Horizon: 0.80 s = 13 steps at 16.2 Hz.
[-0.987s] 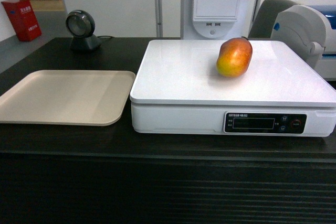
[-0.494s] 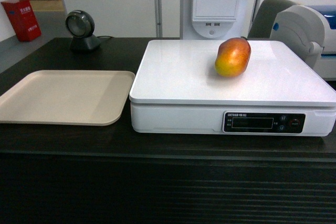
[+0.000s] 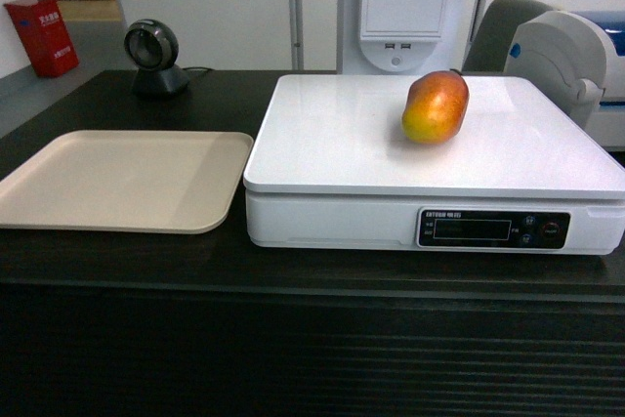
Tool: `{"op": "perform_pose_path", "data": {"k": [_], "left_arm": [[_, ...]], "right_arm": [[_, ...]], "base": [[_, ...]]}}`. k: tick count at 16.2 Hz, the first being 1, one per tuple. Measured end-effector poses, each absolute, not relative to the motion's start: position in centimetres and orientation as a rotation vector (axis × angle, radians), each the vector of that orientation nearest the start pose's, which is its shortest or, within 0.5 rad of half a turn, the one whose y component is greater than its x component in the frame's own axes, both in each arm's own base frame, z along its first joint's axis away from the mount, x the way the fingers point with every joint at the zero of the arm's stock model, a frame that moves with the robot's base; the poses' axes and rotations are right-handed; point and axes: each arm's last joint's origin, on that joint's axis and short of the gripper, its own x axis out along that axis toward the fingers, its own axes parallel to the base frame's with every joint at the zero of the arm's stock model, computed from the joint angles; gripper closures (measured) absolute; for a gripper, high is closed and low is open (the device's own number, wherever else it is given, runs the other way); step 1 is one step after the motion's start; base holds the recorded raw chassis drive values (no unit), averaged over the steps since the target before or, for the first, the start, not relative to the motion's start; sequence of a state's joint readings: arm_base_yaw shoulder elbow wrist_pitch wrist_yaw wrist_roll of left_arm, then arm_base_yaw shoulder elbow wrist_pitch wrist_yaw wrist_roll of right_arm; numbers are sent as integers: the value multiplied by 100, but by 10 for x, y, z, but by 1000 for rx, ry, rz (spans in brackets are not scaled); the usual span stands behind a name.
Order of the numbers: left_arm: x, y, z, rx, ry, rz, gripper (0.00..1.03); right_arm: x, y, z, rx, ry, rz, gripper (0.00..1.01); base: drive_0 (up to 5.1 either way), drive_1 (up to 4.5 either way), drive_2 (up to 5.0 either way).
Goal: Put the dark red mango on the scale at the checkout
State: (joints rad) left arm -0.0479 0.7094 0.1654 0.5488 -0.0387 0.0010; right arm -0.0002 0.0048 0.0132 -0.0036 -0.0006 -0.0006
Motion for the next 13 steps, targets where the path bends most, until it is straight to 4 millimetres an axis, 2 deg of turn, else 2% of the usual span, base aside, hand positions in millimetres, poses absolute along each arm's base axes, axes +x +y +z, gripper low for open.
{"op": "perform_pose_path", "data": {"k": [1, 6, 11, 13], "left_arm": [[151, 0, 194, 1, 5, 6, 101], [134, 0, 180, 1, 6, -2, 101], [125, 0, 176, 1, -10, -2, 101], [122, 0, 168, 1, 5, -1, 101]], "right_arm": [[97, 0, 167, -1, -4, 0, 3], [97, 0, 167, -1, -5, 0, 3], [97, 0, 167, -1, -5, 0, 3], [97, 0, 167, -1, -5, 0, 3]], "base": [[0, 0, 0], [0, 0, 0], [0, 0, 0], [0, 0, 0]]}}
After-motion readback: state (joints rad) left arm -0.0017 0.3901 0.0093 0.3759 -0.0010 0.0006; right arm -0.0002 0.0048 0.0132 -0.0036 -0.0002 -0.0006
